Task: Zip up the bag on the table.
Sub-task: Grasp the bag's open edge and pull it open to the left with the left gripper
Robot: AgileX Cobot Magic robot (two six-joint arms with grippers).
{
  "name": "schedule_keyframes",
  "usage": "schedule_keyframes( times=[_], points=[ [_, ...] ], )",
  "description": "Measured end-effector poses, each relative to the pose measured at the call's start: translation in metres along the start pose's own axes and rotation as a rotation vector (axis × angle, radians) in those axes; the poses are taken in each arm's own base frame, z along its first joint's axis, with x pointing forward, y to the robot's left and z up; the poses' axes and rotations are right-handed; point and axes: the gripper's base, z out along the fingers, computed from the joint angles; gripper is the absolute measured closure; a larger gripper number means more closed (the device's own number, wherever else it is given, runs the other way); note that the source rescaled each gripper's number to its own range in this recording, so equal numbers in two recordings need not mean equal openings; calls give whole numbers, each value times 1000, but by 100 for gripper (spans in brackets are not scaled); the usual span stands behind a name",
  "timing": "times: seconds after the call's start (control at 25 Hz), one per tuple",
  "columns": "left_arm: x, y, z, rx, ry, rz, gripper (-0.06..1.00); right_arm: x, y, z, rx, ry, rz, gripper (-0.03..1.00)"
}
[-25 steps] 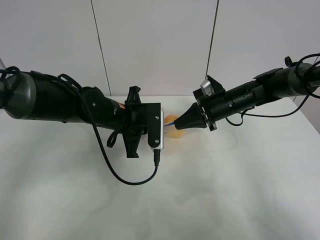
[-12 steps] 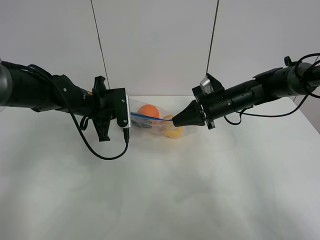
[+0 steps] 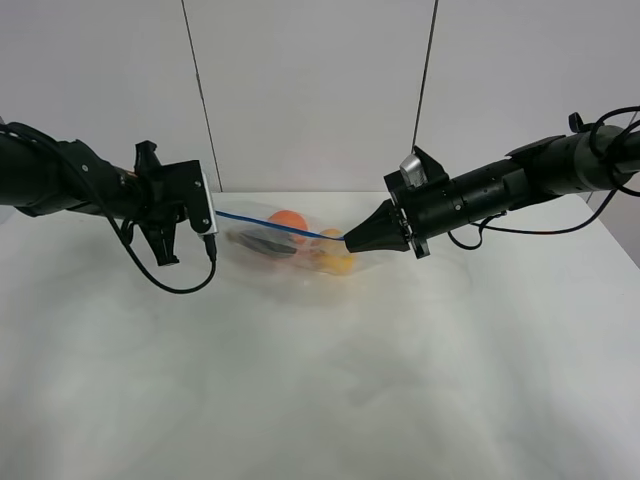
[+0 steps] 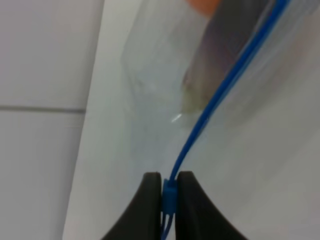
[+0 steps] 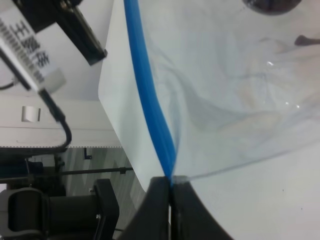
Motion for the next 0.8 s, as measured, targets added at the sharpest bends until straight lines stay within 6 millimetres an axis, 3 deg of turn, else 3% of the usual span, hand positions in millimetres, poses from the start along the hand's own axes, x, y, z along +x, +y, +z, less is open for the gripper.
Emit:
schedule_keyframes(
  times=[0.8],
  points=[
    [21,10,-1,-34,42,-36,94,2,-1,0,11,17,-9,97]
  ],
)
